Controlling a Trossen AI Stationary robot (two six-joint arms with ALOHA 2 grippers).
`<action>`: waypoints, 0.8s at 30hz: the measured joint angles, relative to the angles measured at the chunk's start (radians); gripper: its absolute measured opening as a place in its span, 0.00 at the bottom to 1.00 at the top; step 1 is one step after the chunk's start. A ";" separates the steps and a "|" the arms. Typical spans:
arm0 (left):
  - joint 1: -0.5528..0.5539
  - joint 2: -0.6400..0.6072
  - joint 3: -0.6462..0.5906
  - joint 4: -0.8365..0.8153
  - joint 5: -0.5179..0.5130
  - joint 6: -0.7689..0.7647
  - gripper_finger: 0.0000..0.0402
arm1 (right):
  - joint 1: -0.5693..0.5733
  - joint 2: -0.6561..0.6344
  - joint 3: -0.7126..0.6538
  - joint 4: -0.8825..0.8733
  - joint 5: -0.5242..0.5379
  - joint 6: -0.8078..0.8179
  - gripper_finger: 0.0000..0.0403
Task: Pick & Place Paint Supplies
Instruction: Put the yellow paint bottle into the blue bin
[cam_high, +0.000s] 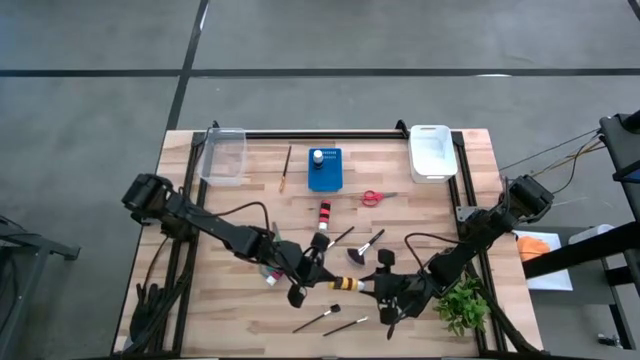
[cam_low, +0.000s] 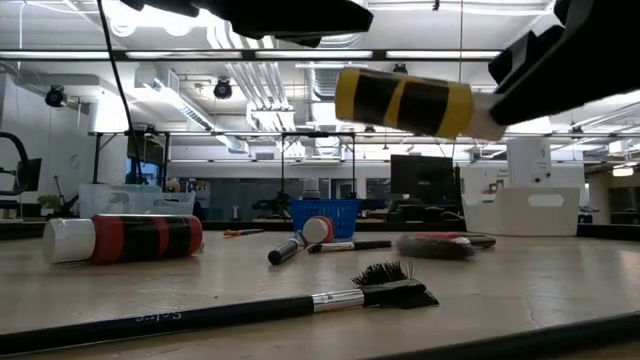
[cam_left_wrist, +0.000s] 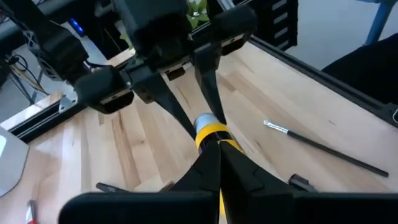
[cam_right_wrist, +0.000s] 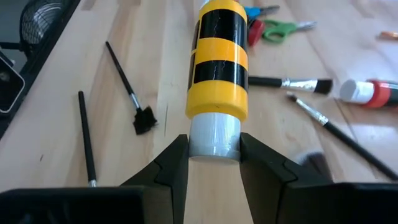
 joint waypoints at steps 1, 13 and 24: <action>0.002 0.007 0.000 0.005 0.001 -0.002 0.01 | 0.000 0.000 0.005 0.001 0.007 -0.009 0.27; 0.017 0.070 0.000 -0.002 0.018 -0.032 0.00 | 0.000 -0.022 0.049 -0.001 0.044 -0.090 0.27; 0.017 0.091 0.000 0.066 0.042 -0.032 0.00 | 0.000 -0.034 0.049 0.072 0.069 -0.169 0.27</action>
